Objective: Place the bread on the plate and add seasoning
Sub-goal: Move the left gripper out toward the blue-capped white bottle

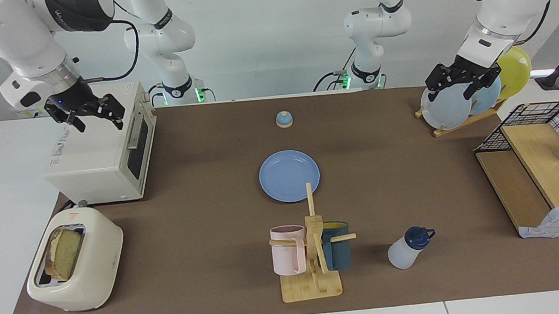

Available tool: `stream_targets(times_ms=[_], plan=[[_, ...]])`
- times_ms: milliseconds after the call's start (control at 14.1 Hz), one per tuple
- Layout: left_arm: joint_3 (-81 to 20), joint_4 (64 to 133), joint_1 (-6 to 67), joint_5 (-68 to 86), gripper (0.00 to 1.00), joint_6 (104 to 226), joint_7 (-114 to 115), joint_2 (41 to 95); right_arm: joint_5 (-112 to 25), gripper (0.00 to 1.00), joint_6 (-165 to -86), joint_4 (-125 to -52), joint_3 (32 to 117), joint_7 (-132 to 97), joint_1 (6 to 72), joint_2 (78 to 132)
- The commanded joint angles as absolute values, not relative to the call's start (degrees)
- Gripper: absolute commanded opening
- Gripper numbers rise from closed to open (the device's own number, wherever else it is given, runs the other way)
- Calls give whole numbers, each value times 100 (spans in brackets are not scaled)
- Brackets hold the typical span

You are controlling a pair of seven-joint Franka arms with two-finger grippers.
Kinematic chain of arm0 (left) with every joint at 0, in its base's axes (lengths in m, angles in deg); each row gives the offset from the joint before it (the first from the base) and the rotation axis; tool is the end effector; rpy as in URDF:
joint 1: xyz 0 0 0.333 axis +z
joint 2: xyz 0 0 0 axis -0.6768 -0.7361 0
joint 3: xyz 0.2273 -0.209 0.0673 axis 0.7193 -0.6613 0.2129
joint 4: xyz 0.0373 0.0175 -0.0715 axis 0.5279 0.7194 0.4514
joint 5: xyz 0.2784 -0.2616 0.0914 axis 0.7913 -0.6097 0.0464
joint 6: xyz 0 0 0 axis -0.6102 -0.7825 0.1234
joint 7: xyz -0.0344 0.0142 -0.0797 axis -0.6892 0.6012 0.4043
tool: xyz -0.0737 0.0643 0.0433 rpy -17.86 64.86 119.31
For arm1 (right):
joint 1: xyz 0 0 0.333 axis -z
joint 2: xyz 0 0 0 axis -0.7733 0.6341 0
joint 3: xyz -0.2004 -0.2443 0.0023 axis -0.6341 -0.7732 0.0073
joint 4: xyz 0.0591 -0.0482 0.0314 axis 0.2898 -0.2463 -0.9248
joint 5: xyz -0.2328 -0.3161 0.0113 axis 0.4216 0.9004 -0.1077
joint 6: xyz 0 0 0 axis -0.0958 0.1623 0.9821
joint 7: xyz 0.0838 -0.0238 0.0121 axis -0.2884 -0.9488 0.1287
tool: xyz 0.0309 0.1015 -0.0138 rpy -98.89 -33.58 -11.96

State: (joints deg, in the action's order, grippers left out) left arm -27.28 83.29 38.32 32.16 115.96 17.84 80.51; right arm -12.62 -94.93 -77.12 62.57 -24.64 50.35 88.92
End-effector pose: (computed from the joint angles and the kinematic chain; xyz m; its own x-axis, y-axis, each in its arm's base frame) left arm 0.5352 -0.0412 0.6164 0.9940 -0.1038 -0.0352 -0.1026 -0.9942 0.0328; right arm 0.5414 -0.0454 0.6058 0.9942 -0.0606 -0.0890 -0.0612 -0.9981 -0.0038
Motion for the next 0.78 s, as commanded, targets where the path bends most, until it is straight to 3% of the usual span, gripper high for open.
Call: stream_targets(times_ms=[0,142,355,497,709], plan=[[-2725,9048,3680,3247,100,12486,1674,8402,-1371,100,-9594,-7755,6264,-2495,5283,8844],[-2716,9751,3373,3247,100,13469,1403,8631,-1415,100,-9846,-7763,6273,-2451,5478,8853],[-2708,10692,2864,3255,100,14954,718,8624,-1398,100,-12133,-8629,6281,-2285,5442,8678],[-2716,11054,2722,3299,100,15984,243,8396,-1398,100,-13753,-9229,6281,-2126,5452,8677],[-2716,11012,2458,4754,100,17074,-659,7492,-1389,100,-14583,-9241,6290,-1864,5443,9150]])
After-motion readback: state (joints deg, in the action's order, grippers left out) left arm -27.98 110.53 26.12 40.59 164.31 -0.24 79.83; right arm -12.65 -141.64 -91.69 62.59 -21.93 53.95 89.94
